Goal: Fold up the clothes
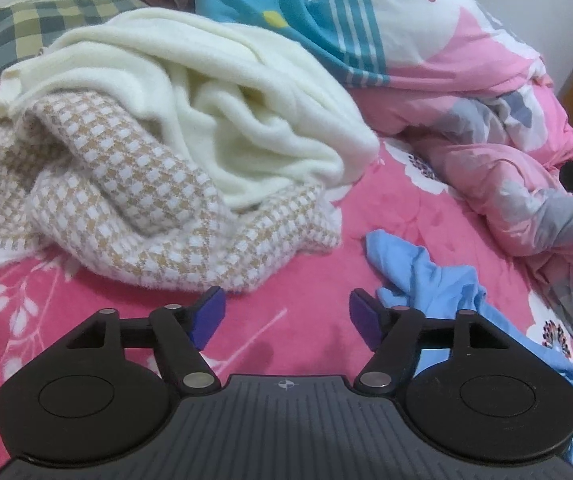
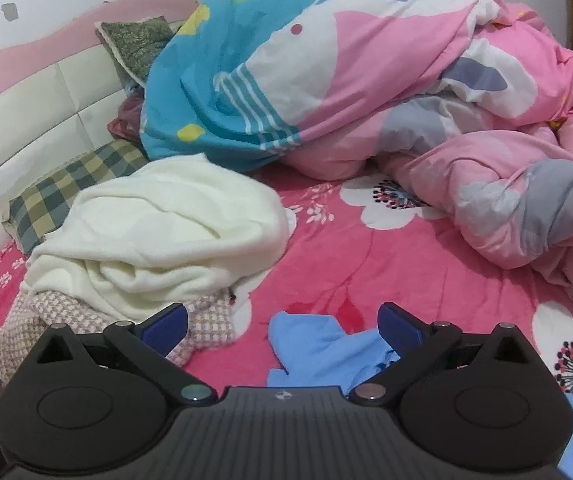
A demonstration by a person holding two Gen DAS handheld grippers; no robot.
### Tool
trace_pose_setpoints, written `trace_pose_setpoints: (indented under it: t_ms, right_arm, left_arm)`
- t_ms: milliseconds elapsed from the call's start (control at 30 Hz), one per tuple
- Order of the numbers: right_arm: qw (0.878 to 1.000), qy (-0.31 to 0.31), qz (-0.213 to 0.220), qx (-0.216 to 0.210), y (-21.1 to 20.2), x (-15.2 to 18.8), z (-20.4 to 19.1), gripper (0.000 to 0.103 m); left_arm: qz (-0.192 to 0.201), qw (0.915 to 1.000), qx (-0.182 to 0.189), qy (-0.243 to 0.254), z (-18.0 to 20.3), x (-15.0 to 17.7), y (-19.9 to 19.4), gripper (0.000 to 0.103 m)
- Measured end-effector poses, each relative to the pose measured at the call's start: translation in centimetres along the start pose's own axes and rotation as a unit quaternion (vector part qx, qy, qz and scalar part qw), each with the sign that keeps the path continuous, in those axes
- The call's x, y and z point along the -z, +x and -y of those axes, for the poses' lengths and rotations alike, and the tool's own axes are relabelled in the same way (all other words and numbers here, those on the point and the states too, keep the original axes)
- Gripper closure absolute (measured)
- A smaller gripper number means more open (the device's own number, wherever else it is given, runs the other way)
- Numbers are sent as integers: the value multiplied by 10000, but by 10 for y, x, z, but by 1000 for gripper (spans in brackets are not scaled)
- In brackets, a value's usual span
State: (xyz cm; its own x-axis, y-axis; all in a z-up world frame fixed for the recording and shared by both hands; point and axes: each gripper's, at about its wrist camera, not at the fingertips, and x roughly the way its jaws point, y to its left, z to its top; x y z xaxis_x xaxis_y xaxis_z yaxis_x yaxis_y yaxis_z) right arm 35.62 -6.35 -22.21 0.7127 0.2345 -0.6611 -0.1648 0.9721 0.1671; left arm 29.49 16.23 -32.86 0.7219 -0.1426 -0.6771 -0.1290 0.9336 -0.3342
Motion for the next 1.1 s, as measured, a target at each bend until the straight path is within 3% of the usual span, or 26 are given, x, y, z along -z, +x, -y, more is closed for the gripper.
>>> trace_pose_setpoints:
  t_ms: [100, 267, 367, 700, 1000, 1100]
  right_arm:
    - [9997, 181, 68, -131, 4, 2, 6, 0]
    - [9996, 240, -32, -120, 16, 4, 14, 0]
    - [9993, 215, -255, -149, 25, 5, 16, 0]
    - [9940, -212, -626, -875, 39, -3, 25, 0]
    - [9926, -873, -635, -564, 80, -1, 32, 1]
    - [9888, -1195, -597, -660, 105, -2, 30, 8]
  left_arm:
    - [193, 9997, -157, 79, 3, 2, -4, 8]
    - [285, 9990, -315, 155, 11, 1, -8, 2]
    - [264, 9991, -343, -27, 15, 1, -9, 0]
    - [233, 9987, -346, -303, 27, 2, -6, 0]
    - [-49, 9997, -257, -7, 38, 13, 31, 0]
    - [-122, 9999, -94, -70, 44, 12, 46, 6]
